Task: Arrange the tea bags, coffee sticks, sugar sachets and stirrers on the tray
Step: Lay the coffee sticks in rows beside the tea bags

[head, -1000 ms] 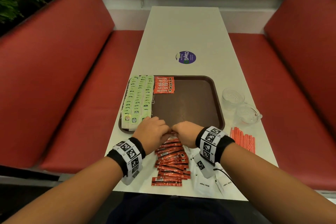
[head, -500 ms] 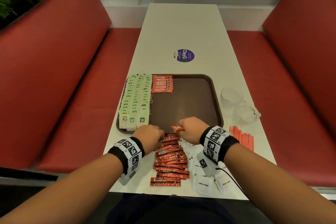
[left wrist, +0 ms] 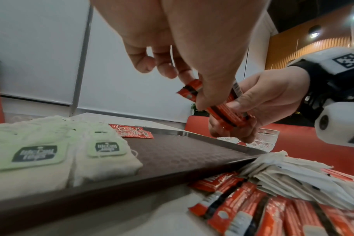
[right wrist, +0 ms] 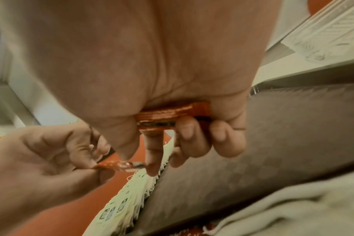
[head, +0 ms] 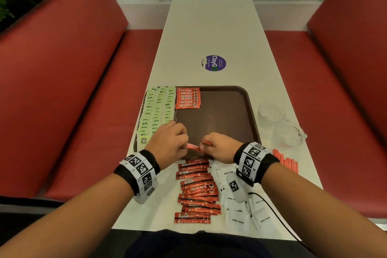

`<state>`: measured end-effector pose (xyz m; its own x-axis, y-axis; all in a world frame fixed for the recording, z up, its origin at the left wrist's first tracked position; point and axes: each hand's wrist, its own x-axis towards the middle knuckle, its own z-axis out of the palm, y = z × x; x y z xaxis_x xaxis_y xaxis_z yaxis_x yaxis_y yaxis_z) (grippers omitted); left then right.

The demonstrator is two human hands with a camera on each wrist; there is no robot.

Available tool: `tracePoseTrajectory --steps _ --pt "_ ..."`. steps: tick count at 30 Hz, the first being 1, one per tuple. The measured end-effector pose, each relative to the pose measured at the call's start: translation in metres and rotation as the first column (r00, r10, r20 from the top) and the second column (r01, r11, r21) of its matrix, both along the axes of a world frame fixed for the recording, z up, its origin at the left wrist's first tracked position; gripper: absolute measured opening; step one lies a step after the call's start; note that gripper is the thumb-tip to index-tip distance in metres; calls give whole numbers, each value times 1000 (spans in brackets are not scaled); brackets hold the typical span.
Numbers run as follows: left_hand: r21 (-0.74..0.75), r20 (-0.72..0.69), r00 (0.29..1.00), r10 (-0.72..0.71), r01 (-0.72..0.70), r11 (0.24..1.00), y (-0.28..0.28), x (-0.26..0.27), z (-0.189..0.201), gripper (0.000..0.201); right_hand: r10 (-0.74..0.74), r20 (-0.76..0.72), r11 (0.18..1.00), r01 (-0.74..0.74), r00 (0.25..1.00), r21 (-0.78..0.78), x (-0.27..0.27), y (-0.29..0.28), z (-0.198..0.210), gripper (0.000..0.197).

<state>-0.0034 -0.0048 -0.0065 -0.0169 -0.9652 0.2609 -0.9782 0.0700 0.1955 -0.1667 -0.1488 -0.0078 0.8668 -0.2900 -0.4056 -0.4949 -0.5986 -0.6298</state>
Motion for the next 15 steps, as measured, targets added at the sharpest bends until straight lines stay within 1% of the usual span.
tracePoseTrajectory --steps 2,3,5,7,8,11,13,15 --pt "4 -14 1000 1 -1 1000 -1 3 -2 14 -12 12 1000 12 1000 25 2 -5 1 16" --pt "36 -29 1000 -13 14 999 -2 6 -4 13 -24 17 999 24 1000 33 3 -7 1 14" --pt "141 -64 998 -20 29 990 -7 11 -5 16 -49 30 999 49 998 18 5 -11 0 12" --pt "238 -120 993 18 11 971 -12 16 -4 19 -68 48 997 69 997 -21 8 -15 -3 10" --pt "251 -148 988 40 -1 968 -16 18 -3 19 -71 60 997 74 996 -38 10 -17 -4 11" --pt "228 -205 972 113 -65 972 -30 24 -3 10 -76 85 994 82 994 -74 15 -22 -4 10" --pt "274 -212 965 154 -92 957 -40 29 -5 16 -76 93 991 86 993 -100 18 -25 -5 9" --pt "319 -176 974 142 -80 944 -52 35 -6 17 -106 90 987 115 990 -108 20 -29 -5 8"
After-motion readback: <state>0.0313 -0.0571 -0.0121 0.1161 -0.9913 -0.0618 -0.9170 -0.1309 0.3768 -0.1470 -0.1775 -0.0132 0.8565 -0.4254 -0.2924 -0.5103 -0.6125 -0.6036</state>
